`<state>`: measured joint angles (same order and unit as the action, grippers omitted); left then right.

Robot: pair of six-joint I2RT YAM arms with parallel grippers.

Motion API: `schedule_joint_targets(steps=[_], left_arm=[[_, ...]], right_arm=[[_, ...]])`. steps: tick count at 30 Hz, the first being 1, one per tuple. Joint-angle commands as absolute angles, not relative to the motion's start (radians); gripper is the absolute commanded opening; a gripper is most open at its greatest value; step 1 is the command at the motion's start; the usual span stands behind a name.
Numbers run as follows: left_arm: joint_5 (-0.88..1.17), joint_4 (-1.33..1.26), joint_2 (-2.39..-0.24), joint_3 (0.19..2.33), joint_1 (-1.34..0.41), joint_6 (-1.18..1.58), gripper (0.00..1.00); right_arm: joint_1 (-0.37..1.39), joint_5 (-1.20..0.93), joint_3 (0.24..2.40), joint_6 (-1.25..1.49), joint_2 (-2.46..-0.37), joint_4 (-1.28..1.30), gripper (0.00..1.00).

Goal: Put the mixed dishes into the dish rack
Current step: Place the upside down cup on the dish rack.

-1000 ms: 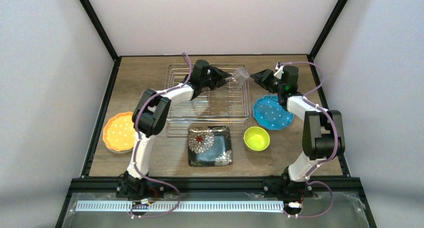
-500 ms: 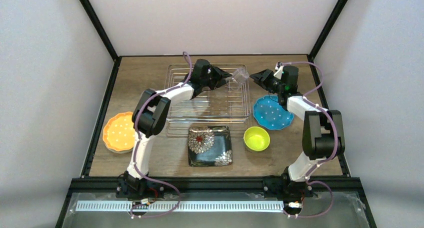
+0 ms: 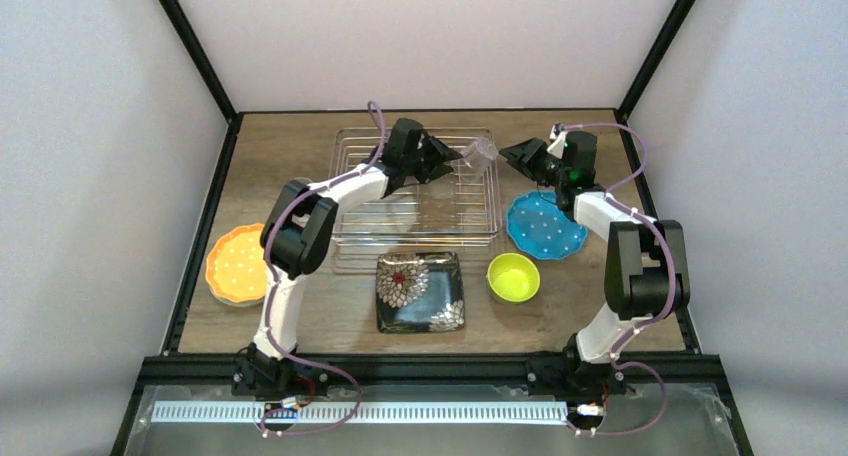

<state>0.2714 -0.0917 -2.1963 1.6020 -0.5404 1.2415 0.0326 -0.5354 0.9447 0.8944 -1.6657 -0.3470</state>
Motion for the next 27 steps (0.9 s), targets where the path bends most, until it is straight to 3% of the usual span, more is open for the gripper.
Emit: schedule_joint_targets(steps=[1,27], left_arm=[[0.217,0.243,-2.235,1.538,-0.549,1.174,0.95],[0.095,0.268,-2.094,1.509,-0.53,1.195,0.96]], right_arm=[[0.026,-0.541,0.962,0.89,-1.676,-0.368,0.9],[0.026,-0.543,1.001,0.874,-1.653,-0.341,0.9]])
